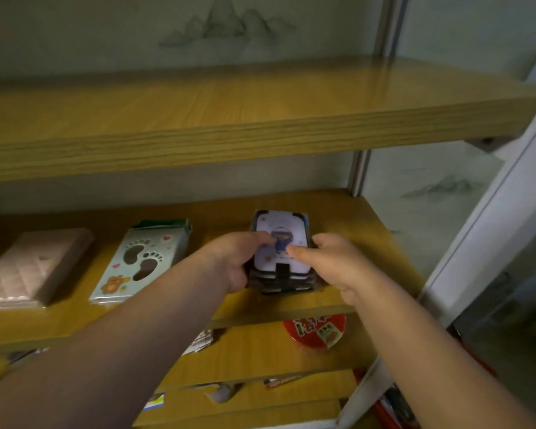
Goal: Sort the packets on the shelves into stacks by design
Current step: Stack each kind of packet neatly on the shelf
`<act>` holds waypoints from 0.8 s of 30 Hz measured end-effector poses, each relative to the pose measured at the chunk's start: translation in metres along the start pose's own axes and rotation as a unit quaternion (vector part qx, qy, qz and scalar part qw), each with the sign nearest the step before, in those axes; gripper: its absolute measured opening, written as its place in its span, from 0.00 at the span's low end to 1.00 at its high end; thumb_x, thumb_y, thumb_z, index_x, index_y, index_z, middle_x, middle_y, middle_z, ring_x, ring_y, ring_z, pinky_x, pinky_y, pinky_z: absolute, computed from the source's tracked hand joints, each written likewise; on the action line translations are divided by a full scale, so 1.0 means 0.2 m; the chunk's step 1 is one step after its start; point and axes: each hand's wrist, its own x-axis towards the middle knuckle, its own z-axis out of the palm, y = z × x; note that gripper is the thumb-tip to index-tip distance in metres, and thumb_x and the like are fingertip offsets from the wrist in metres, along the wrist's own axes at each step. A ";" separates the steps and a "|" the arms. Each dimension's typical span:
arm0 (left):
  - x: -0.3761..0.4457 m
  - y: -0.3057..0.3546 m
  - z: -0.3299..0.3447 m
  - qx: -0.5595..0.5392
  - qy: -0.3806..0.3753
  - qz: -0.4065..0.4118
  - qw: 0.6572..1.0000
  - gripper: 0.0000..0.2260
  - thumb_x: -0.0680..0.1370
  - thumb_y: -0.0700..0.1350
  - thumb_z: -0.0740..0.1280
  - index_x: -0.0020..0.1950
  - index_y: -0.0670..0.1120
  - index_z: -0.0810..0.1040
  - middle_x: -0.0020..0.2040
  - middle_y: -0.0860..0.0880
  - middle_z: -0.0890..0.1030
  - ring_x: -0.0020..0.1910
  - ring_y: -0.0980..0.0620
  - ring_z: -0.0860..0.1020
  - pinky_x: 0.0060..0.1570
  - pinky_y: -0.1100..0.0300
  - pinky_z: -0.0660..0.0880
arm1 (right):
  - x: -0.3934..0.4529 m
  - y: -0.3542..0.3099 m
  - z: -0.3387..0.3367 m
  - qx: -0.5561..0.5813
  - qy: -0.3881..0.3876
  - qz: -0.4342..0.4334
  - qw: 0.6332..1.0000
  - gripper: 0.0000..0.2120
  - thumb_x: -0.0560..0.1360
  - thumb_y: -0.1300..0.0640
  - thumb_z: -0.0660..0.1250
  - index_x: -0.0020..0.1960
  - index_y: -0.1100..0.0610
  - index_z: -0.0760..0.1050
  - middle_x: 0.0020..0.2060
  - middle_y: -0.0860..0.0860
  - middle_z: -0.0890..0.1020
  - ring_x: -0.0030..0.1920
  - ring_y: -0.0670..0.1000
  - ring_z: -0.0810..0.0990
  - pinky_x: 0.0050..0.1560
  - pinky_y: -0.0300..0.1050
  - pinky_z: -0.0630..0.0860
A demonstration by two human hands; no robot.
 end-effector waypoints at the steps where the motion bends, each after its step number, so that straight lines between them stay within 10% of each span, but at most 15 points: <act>1: 0.00 -0.01 0.01 0.011 0.008 0.015 1.000 0.10 0.80 0.43 0.68 0.58 0.40 0.81 0.44 0.40 0.88 0.39 0.45 0.87 0.33 0.54 0.80 | -0.01 0.01 -0.01 0.019 -0.010 -0.006 1.000 0.07 0.72 0.46 0.74 0.47 0.44 0.78 0.34 0.38 0.86 0.35 0.39 0.84 0.36 0.40 0.82; 5: -0.02 -0.05 -0.01 0.034 0.008 0.094 0.995 0.16 0.77 0.43 0.72 0.63 0.42 0.78 0.51 0.43 0.88 0.47 0.45 0.87 0.42 0.52 0.82 | -0.04 0.06 -0.01 0.082 -0.044 0.009 0.996 0.23 0.71 0.39 0.72 0.63 0.45 0.75 0.49 0.44 0.87 0.48 0.46 0.85 0.50 0.50 0.82; 13: -0.11 -0.13 0.03 0.239 0.000 0.393 0.888 0.23 0.79 0.45 0.70 0.70 0.54 0.64 0.63 0.59 0.79 0.61 0.67 0.77 0.57 0.68 0.76 | -0.10 0.09 -0.05 -0.013 0.083 -0.240 0.967 0.25 0.69 0.31 0.66 0.62 0.35 0.64 0.57 0.25 0.65 0.57 0.32 0.72 0.42 0.25 0.75; 17: -0.07 -0.22 0.06 0.273 -0.008 0.403 0.873 0.30 0.80 0.40 0.69 0.75 0.49 0.55 0.68 0.55 0.73 0.64 0.75 0.68 0.55 0.78 0.68 | -0.09 0.19 -0.03 -0.124 0.075 -0.269 0.952 0.29 0.72 0.32 0.59 0.70 0.33 0.54 0.56 0.26 0.59 0.63 0.31 0.59 0.53 0.30 0.60; 24: 0.00 -0.25 0.06 0.261 -0.021 0.389 0.883 0.29 0.79 0.39 0.70 0.71 0.53 0.56 0.63 0.64 0.71 0.59 0.80 0.70 0.52 0.80 0.68 | -0.05 0.20 -0.03 -0.099 0.086 -0.245 0.961 0.24 0.74 0.39 0.64 0.68 0.35 0.61 0.55 0.27 0.66 0.59 0.31 0.70 0.48 0.32 0.70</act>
